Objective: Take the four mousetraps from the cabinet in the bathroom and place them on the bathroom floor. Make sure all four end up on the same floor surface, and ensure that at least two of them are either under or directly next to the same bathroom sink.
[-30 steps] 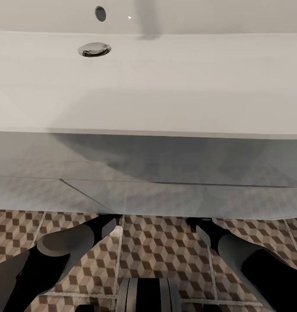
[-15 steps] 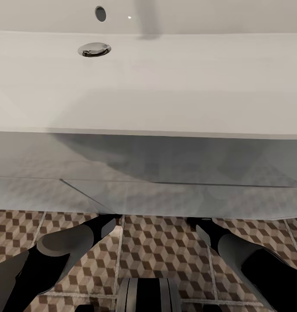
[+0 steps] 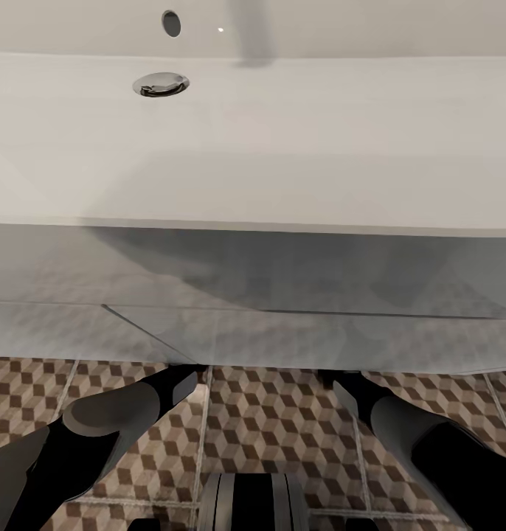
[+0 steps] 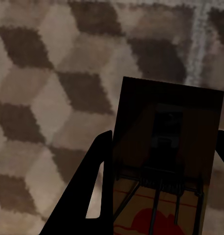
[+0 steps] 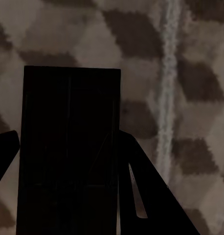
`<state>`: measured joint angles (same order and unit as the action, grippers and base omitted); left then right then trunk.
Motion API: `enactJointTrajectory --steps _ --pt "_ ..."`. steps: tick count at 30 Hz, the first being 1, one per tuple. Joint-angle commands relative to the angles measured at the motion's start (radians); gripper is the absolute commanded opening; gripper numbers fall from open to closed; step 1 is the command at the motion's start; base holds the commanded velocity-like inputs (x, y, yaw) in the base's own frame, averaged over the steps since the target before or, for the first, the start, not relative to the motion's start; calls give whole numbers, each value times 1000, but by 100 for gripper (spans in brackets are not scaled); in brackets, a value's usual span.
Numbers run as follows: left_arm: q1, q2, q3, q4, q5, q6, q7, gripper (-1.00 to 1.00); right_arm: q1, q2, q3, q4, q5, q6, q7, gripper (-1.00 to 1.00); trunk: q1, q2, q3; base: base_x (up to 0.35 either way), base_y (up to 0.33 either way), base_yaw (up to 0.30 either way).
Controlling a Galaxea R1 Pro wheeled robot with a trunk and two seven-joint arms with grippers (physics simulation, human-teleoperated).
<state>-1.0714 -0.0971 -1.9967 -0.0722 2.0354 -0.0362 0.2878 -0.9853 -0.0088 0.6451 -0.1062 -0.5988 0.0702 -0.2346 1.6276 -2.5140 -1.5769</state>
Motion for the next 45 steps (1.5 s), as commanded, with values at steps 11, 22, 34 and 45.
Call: enactJointTrajectory --steps 11,22,34,45 --pt "-1 0 -8 -4 6 -9 8 -100 -16 -3 8 8 -11 5 -7 -100 0 0 -1 0 0 0" --pt "-1 0 -8 -6 6 -11 8 -100 -15 -5 7 -4 -9 1 -5 -100 0 0 -1 0 0 0" --pt "-1 -5 -8 -6 6 -12 8 -100 -15 0 8 22 -17 14 -70 -100 0 0 -1 0 0 0" --pt "-1 -4 -8 -6 6 -13 8 -100 -15 -2 6 12 -14 0 -103 -100 0 0 -1 0 0 0"
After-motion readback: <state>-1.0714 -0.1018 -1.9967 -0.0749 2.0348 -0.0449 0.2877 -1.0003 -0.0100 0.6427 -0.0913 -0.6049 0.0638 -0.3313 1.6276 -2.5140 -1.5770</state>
